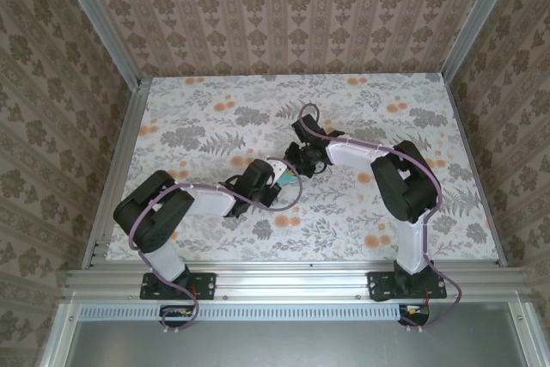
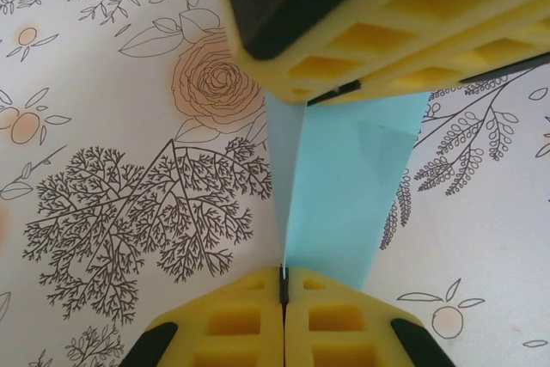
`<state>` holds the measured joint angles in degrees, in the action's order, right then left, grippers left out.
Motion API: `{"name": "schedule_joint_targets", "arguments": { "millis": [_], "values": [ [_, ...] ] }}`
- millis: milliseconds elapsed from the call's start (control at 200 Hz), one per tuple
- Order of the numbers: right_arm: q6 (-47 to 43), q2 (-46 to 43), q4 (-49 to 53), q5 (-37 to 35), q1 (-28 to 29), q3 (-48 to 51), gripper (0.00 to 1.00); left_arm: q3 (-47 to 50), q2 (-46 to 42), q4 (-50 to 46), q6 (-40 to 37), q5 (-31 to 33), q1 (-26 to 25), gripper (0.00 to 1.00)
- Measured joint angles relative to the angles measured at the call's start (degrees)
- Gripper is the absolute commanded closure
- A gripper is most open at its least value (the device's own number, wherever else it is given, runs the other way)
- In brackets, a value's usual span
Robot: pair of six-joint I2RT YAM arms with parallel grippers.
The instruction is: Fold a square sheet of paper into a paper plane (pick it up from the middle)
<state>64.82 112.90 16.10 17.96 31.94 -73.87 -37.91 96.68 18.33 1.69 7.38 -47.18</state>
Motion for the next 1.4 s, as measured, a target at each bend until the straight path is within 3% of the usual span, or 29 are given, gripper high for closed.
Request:
{"name": "schedule_joint_targets", "arguments": {
  "millis": [210,445,825,1100,1400],
  "values": [
    [-0.6,0.0,-0.7,0.0,-0.1,1.3,0.99,0.0,-1.2,-2.6,3.1,-1.6,0.7,0.54],
    [-4.7,-1.4,-6.1,2.1,-1.0,5.2,1.0,0.8,-7.6,-6.2,9.3,-13.2,6.5,0.36],
    [-13.6,-4.0,-14.2,8.4,-2.3,8.8,1.0,3.4,-7.6,-3.7,22.4,-31.3,15.8,0.41],
    [-13.8,-4.0,-19.3,11.5,-3.9,12.0,1.0,3.7,-3.9,-0.9,25.7,-36.0,15.8,0.51],
    [-13.1,-4.0,-22.3,12.6,-4.6,12.9,1.0,3.1,-1.6,1.1,25.7,-35.9,15.2,0.66]
  ]
}}
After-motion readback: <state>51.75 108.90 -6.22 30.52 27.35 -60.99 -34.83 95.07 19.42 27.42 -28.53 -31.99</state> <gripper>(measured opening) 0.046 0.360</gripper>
